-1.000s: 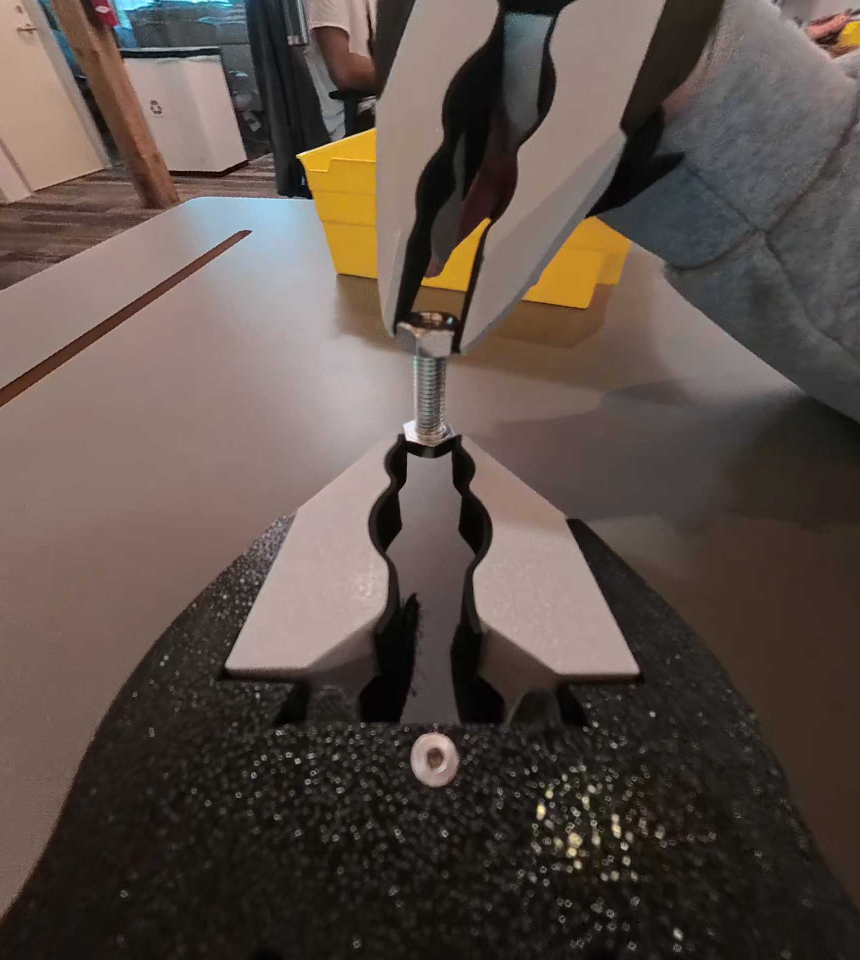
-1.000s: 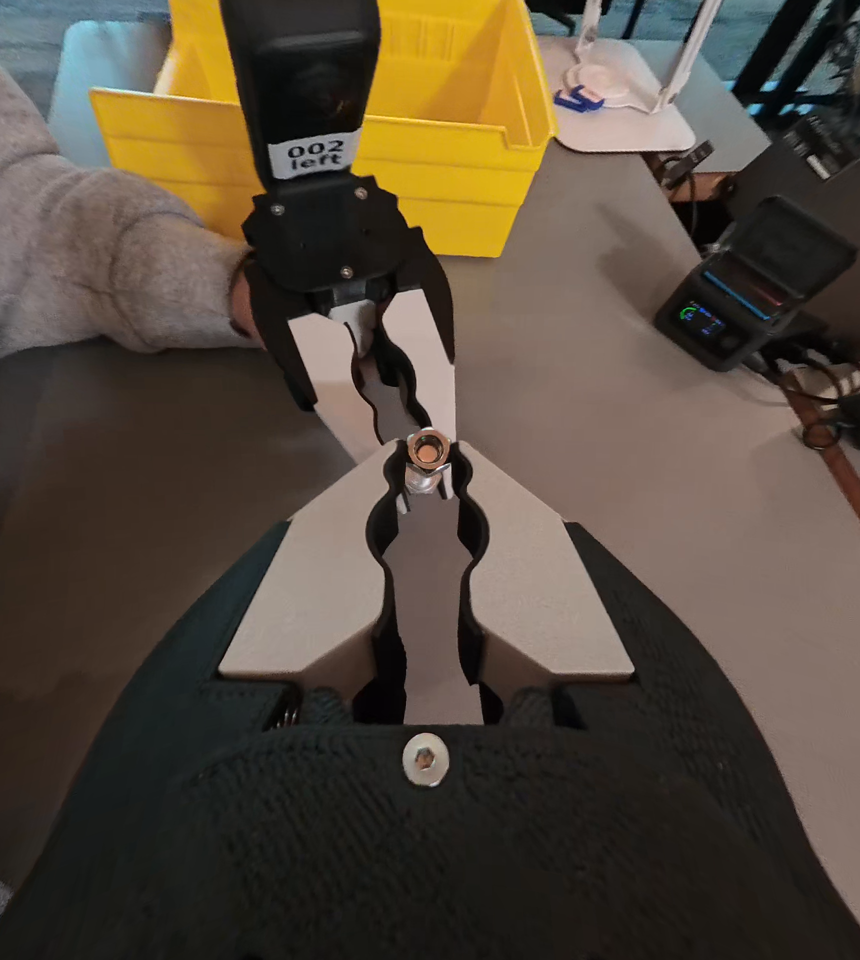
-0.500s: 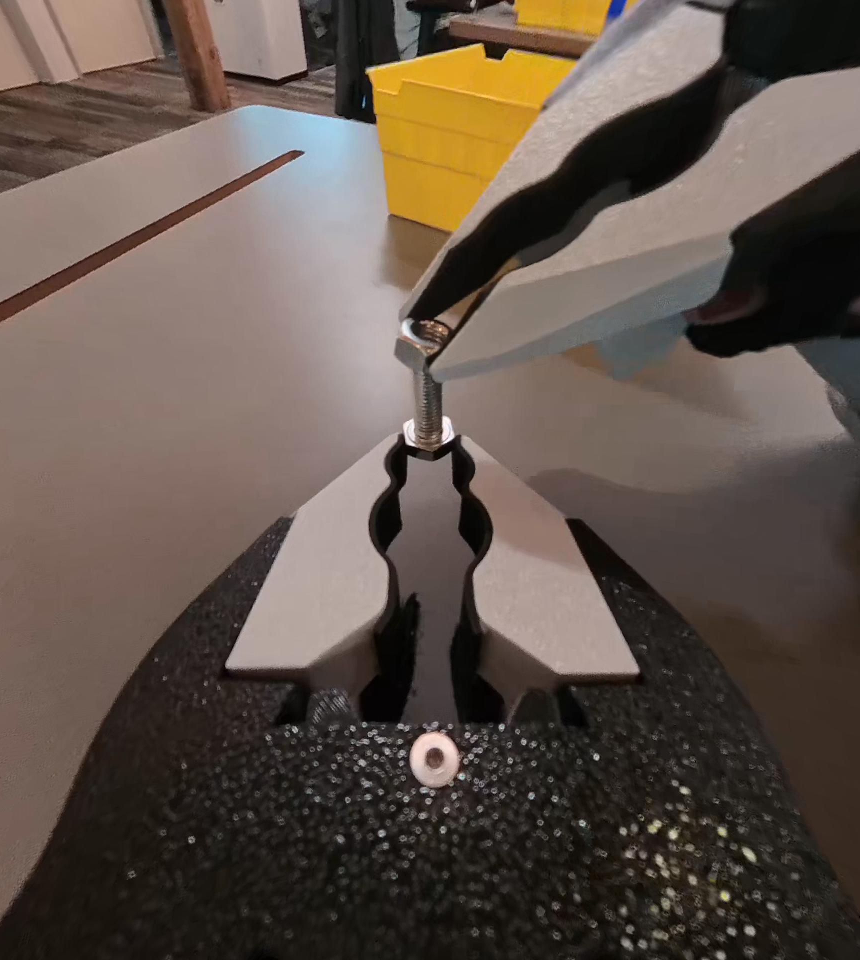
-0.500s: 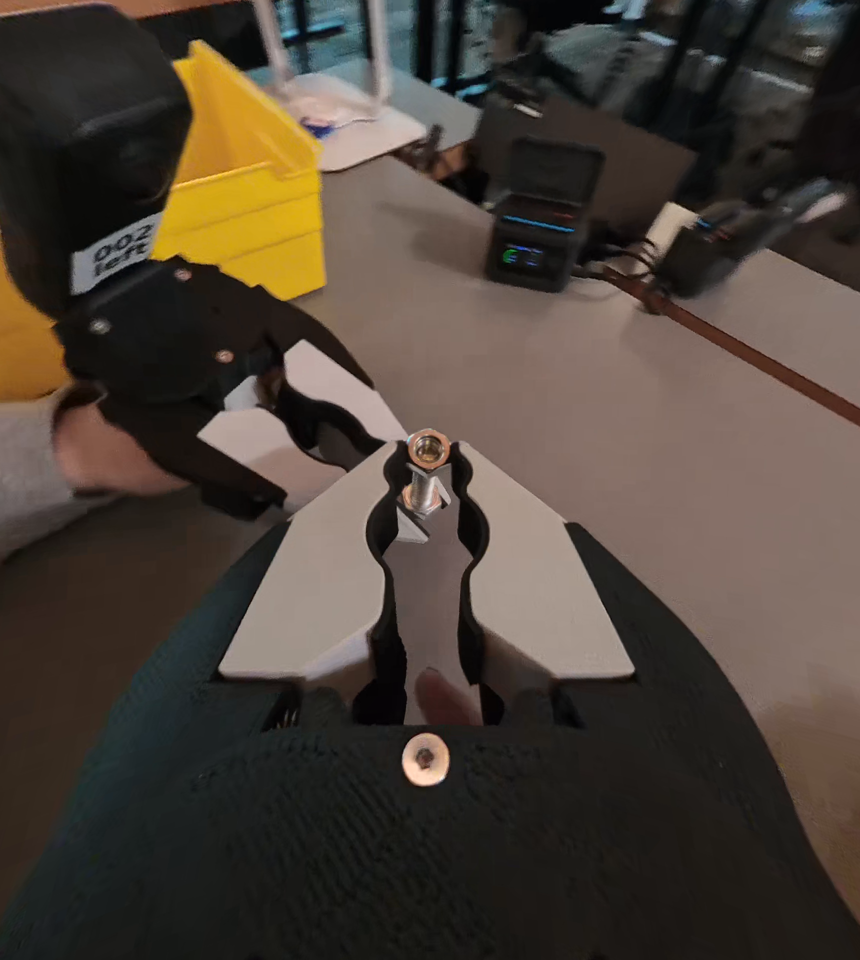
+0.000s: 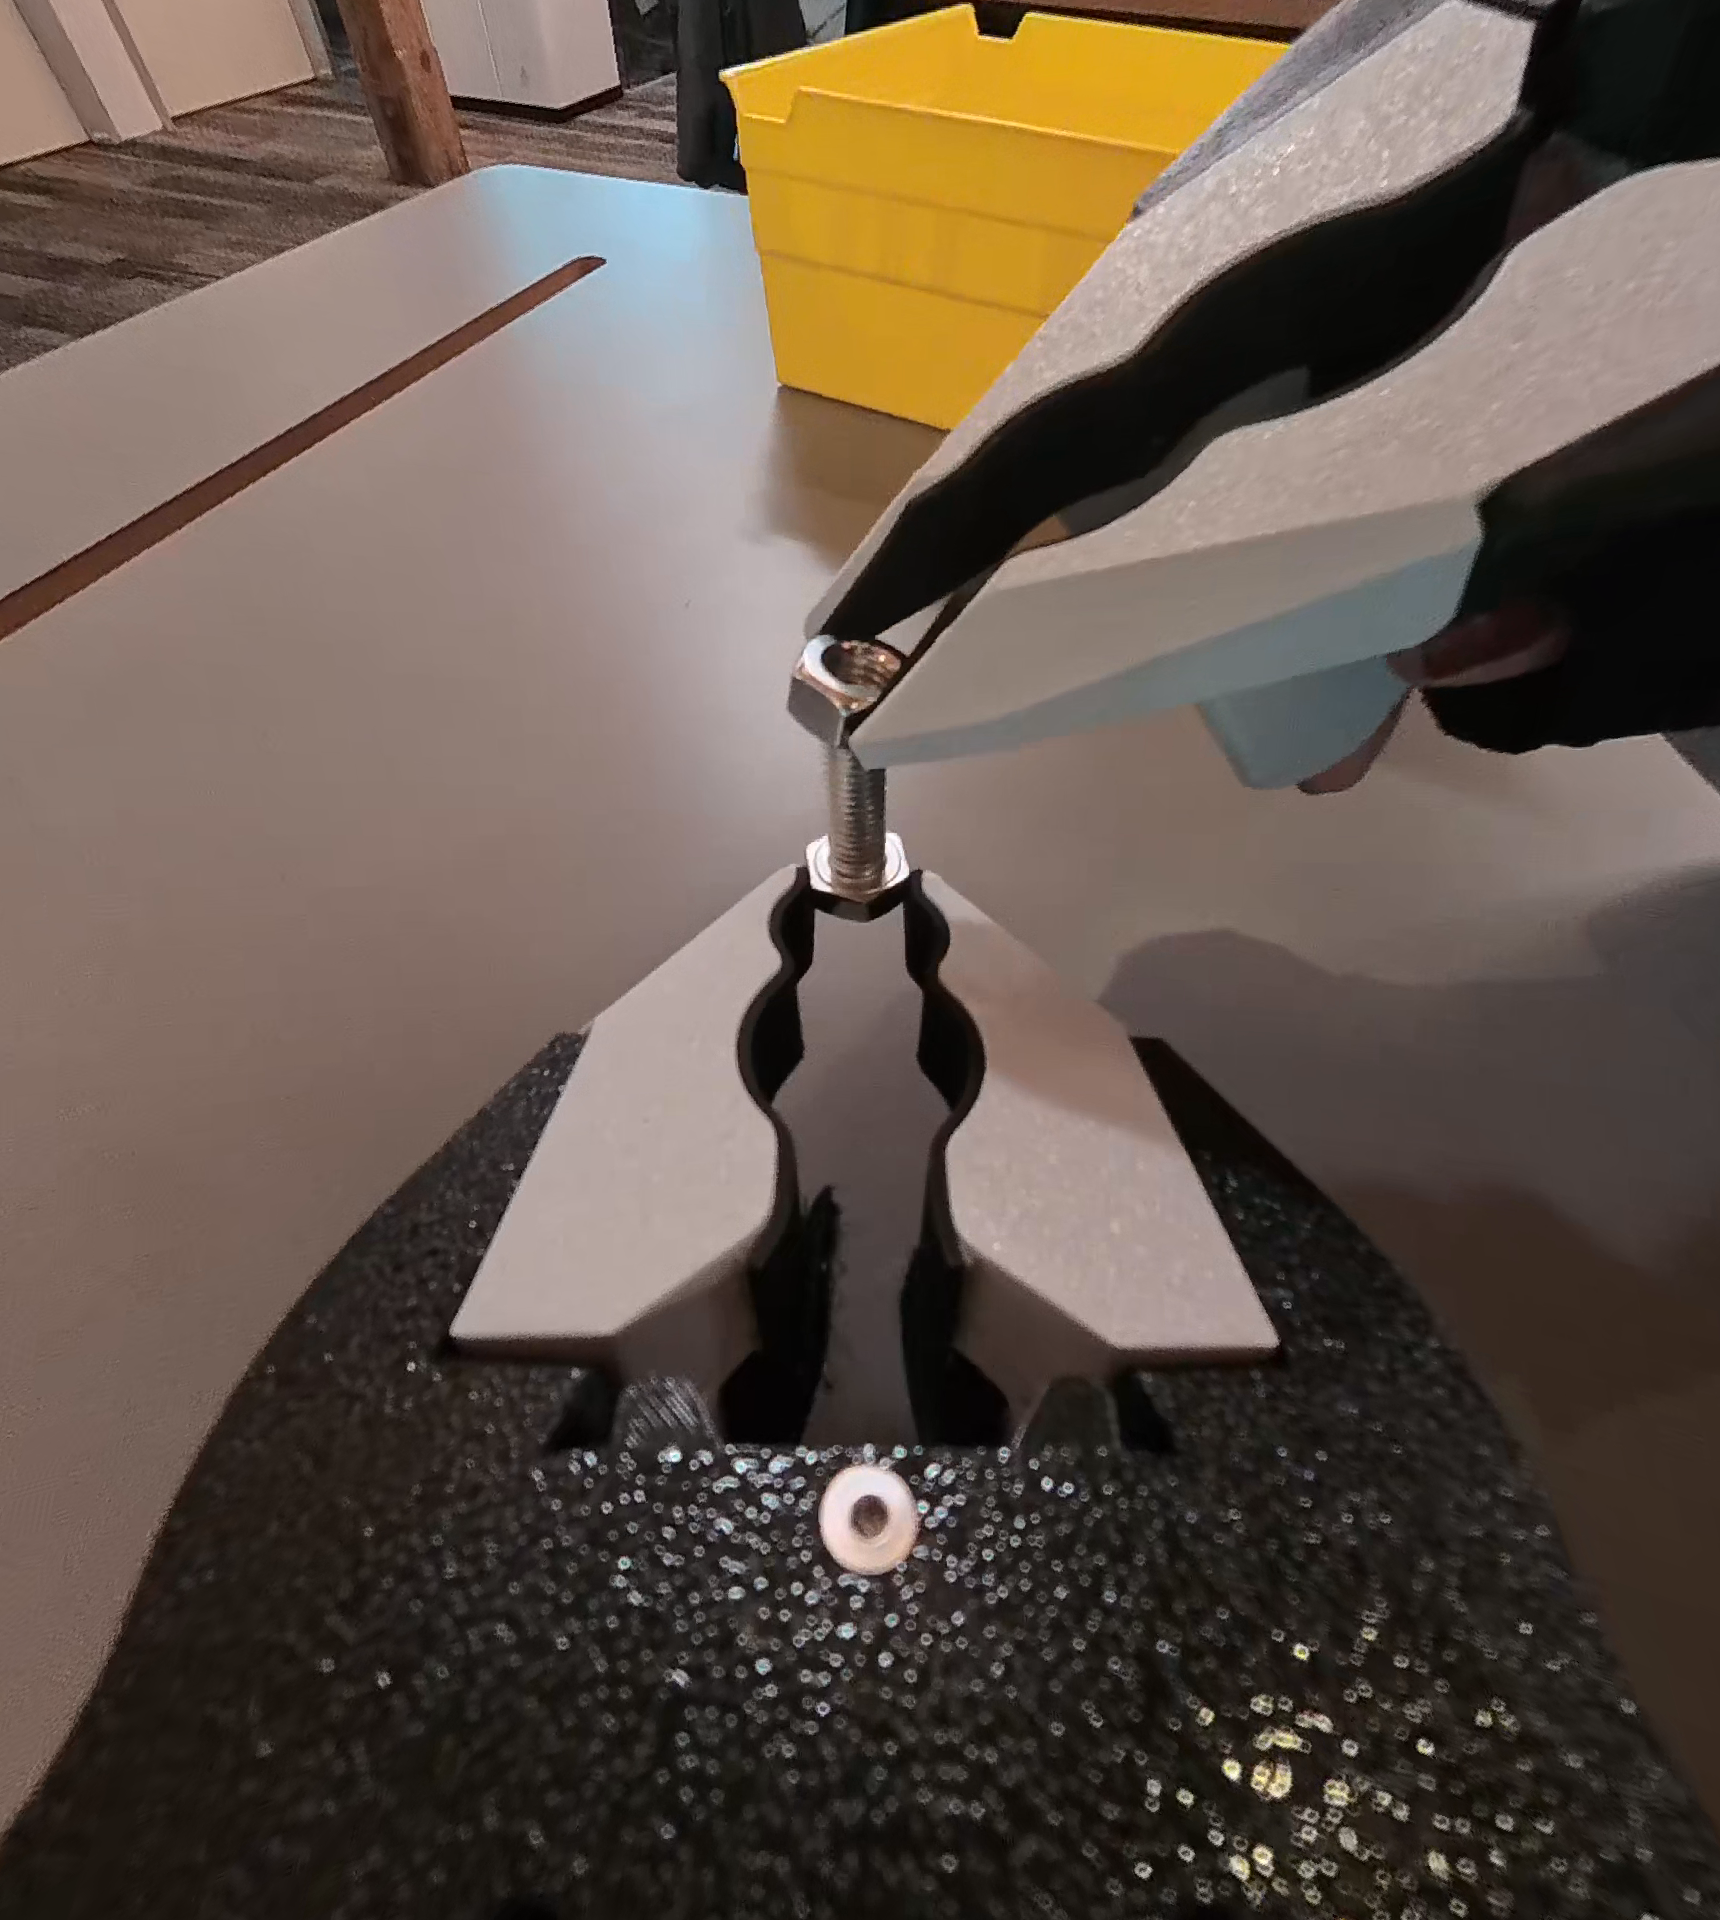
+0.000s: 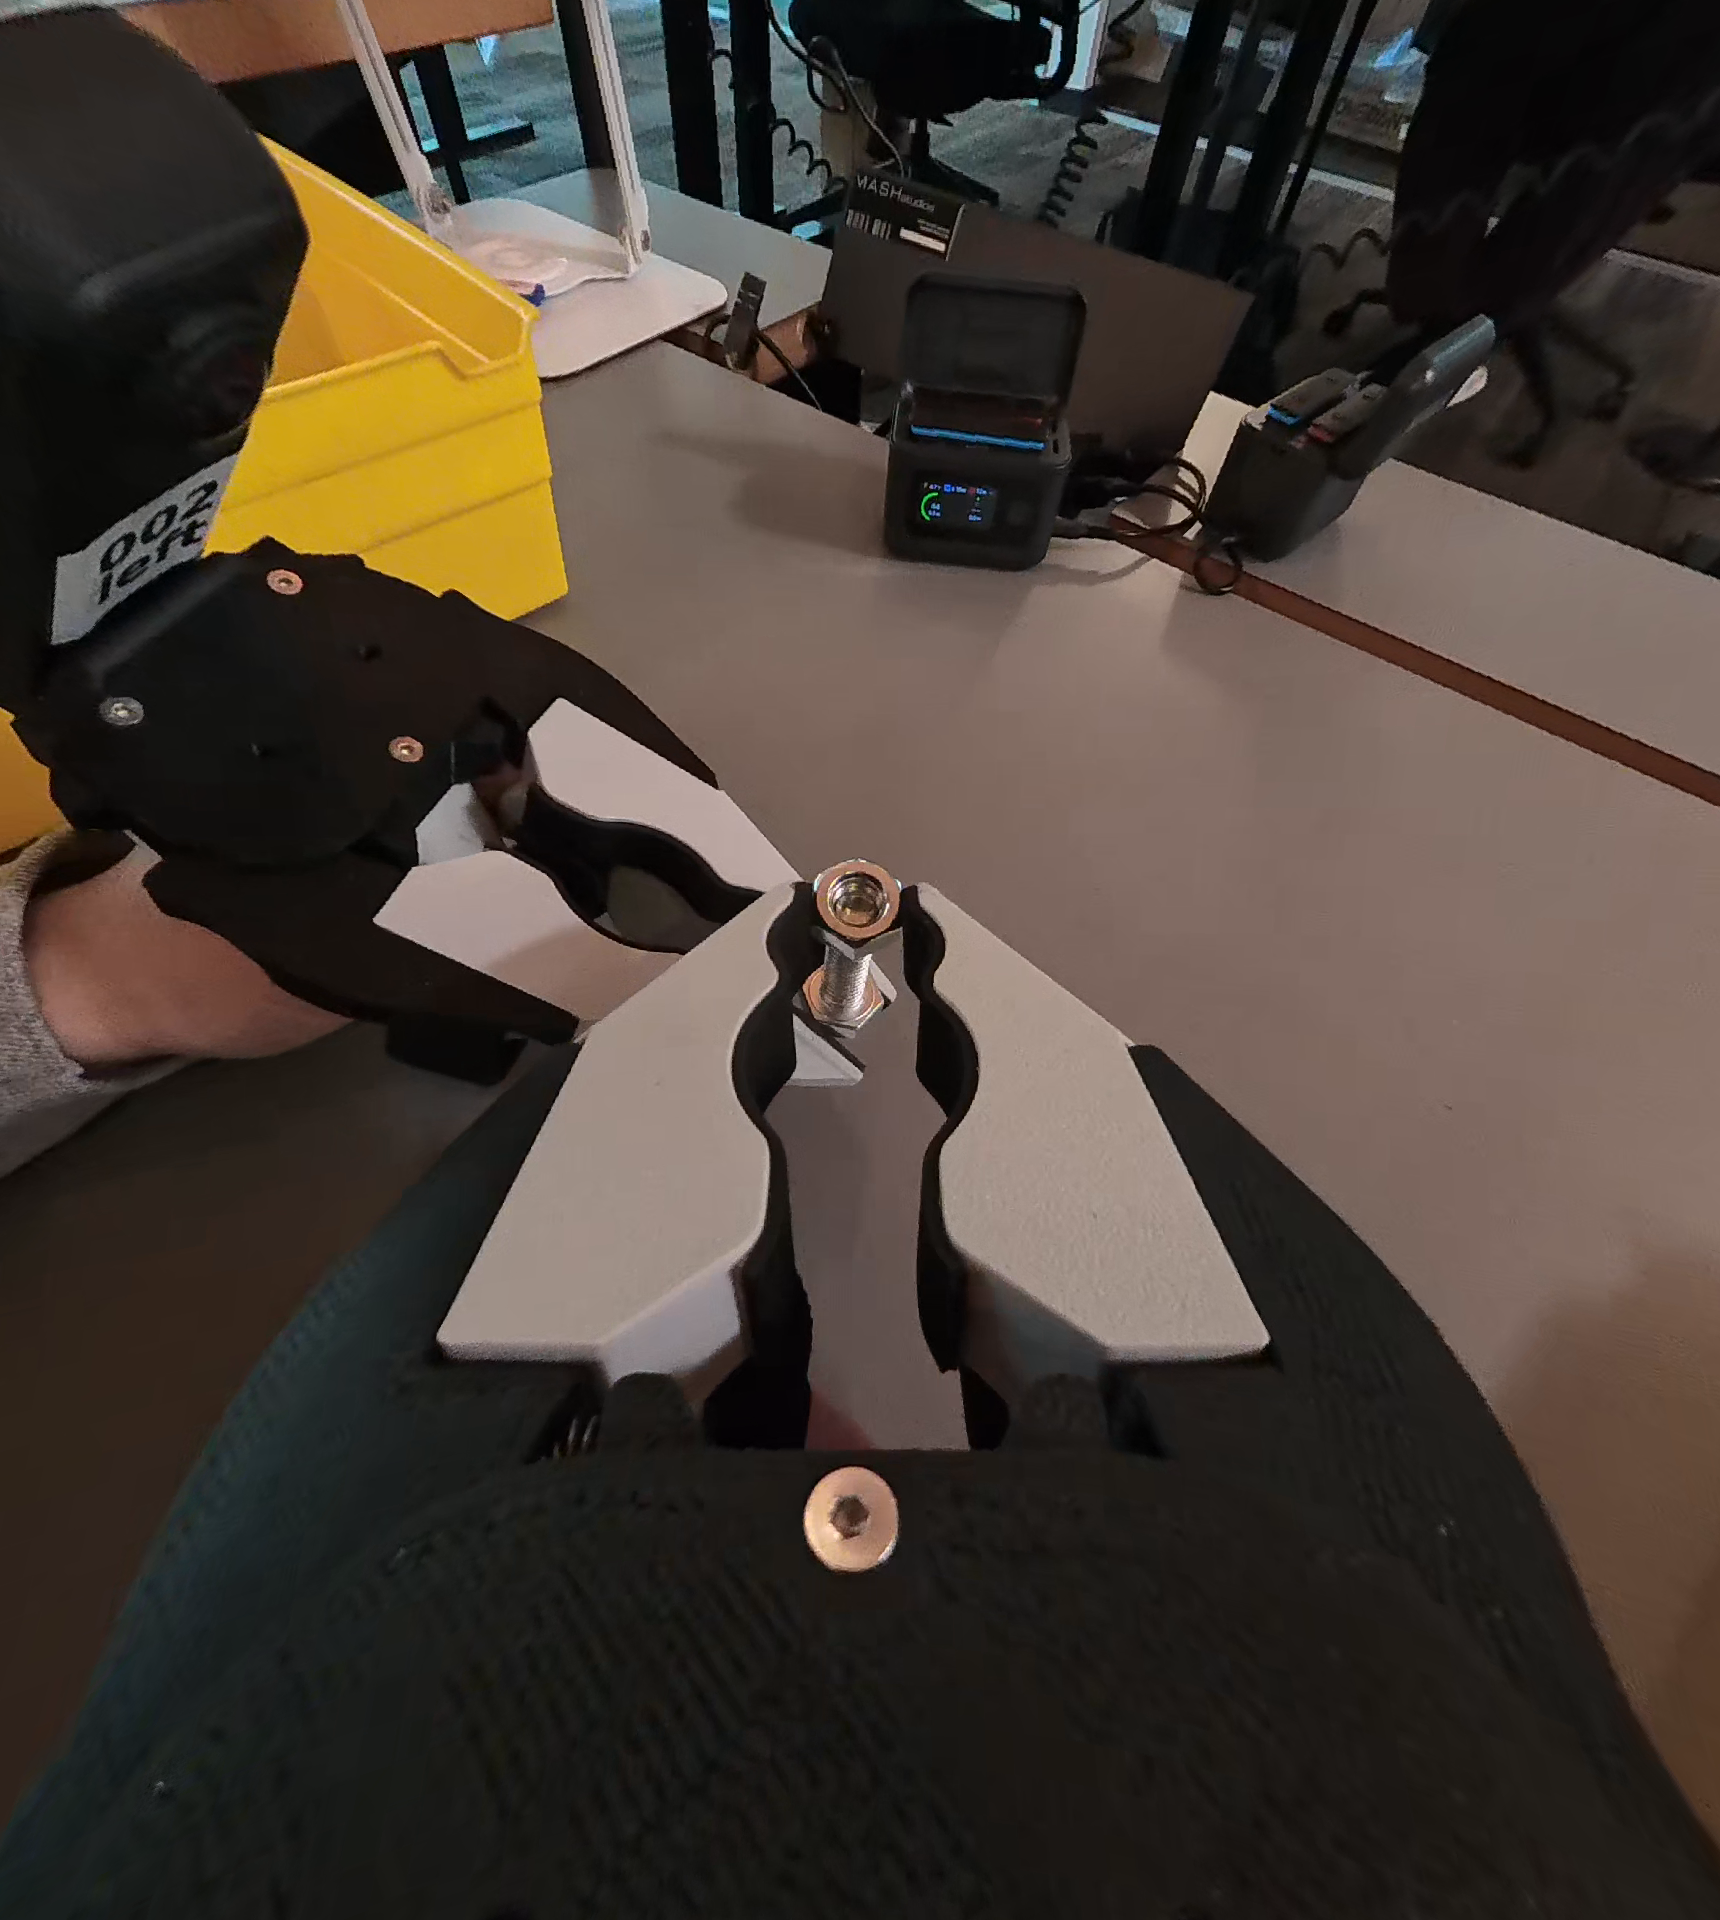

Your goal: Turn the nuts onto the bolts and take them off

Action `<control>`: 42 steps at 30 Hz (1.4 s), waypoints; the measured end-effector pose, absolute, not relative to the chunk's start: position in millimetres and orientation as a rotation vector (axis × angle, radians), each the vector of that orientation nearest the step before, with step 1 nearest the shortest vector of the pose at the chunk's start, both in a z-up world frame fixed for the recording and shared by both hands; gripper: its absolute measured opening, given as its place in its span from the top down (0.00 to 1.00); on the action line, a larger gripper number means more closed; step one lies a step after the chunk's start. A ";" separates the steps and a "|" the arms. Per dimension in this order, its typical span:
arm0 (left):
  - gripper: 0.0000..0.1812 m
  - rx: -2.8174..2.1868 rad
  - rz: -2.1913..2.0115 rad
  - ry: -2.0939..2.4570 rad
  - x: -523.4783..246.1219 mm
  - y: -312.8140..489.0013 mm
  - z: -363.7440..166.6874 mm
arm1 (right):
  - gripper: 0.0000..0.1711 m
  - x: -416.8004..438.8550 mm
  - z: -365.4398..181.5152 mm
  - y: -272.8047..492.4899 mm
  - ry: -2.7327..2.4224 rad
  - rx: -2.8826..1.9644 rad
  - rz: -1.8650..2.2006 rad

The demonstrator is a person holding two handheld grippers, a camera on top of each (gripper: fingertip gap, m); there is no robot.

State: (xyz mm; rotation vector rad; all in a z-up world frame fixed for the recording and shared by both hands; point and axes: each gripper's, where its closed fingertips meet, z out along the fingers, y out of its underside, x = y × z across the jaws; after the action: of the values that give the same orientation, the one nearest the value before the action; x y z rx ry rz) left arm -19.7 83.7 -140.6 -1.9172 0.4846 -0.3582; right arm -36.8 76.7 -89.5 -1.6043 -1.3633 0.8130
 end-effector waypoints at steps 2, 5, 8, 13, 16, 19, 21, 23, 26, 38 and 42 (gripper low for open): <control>0.92 -1.919 -0.360 0.486 -19.5 83.7 -141.0 | 0.91 -36.8 -89.7 76.7 -1.362 -1.602 0.812; 0.92 -1.922 -0.362 0.488 -19.3 83.6 -141.5 | 0.91 -36.8 -89.8 76.5 -1.368 -1.595 0.808; 0.92 -1.923 -0.364 0.489 -19.1 83.8 -141.7 | 0.91 -36.3 -90.2 76.7 -1.373 -1.593 0.809; 0.92 -1.927 -0.367 0.492 -18.8 83.7 -142.5 | 0.91 -35.7 -91.1 76.9 -1.373 -1.596 0.806; 0.92 -1.928 -0.367 0.493 -18.7 83.8 -142.7 | 0.91 -35.5 -91.4 76.6 -1.384 -1.582 0.794; 0.92 -1.930 -0.370 0.490 -19.0 83.9 -142.8 | 0.90 -35.4 -90.7 76.2 -1.381 -1.578 0.802; 0.92 -1.931 -0.375 0.490 -18.8 83.8 -142.9 | 0.90 -35.2 -90.6 75.8 -1.382 -1.577 0.807; 0.92 -1.933 -0.376 0.490 -18.7 83.9 -143.1 | 0.89 -35.0 -91.5 75.5 -1.386 -1.576 0.807; 0.92 -1.935 -0.378 0.490 -18.6 83.8 -143.4 | 0.89 -34.7 -92.0 75.5 -1.389 -1.574 0.803; 0.92 -1.921 -0.428 0.465 -19.4 83.0 -139.8 | 0.80 -36.0 -85.5 68.3 -1.437 -1.423 0.826; 0.92 -1.920 -0.434 0.470 -18.6 82.4 -139.9 | 0.79 -35.4 -85.8 69.1 -1.454 -1.344 0.809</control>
State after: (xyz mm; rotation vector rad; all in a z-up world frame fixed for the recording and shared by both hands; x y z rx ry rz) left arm -18.6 82.4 -139.9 -1.9202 0.4700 -0.4339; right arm -35.4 69.1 -85.8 -1.3443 -1.4539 0.8087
